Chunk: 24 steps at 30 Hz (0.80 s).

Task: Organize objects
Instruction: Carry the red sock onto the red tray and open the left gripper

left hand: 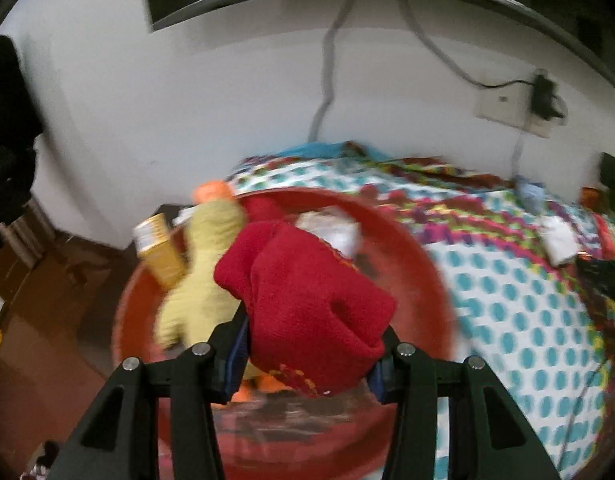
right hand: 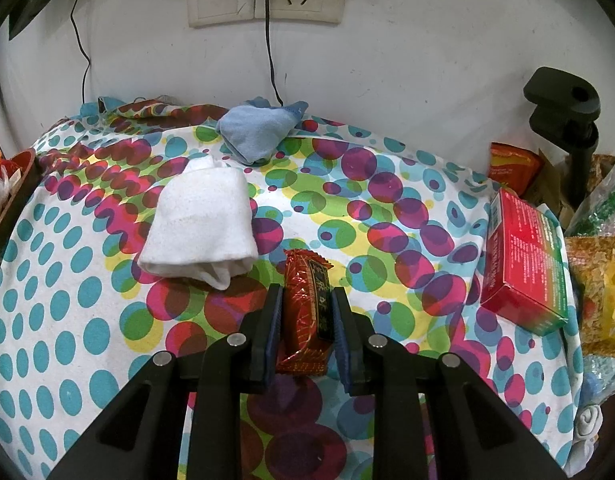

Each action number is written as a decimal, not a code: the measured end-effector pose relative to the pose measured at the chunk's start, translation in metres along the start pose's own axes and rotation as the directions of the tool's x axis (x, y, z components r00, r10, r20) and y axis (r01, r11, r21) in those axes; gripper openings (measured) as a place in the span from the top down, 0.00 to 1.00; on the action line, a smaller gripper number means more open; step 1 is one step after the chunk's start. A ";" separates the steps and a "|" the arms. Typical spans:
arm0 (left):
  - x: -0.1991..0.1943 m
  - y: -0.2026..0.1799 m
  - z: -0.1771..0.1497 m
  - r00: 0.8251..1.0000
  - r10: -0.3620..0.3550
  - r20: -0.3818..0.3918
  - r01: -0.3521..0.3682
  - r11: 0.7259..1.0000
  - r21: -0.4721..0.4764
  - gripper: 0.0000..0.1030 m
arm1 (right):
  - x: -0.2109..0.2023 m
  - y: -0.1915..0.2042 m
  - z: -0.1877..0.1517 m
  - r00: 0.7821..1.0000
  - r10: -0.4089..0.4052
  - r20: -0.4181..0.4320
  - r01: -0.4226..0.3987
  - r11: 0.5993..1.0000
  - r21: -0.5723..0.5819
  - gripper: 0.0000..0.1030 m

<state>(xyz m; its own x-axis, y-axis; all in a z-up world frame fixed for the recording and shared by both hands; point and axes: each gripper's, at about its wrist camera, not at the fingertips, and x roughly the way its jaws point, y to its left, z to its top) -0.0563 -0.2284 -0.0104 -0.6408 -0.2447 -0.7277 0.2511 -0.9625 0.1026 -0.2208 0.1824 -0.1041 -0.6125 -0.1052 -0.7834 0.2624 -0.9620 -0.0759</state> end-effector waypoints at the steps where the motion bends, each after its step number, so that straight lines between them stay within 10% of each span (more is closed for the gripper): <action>1: 0.003 0.011 -0.001 1.000 0.010 -0.007 -0.010 1.000 -0.012 0.53 | 0.000 0.000 0.000 1.000 -0.001 0.000 0.001 1.000 -0.001 0.78; 24: 0.036 0.122 -0.033 0.996 0.003 -0.089 -0.024 0.971 -0.238 0.47 | 0.000 0.001 0.001 1.000 -0.018 0.002 0.019 1.000 -0.016 0.78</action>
<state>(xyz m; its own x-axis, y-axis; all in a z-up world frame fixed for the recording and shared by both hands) -0.0248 -0.3512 -0.0467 -0.5732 -0.2361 -0.7846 0.4317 -0.9009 -0.0443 -0.2215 0.1812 -0.1039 -0.6191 -0.0880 -0.7804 0.2630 -0.9595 -0.1004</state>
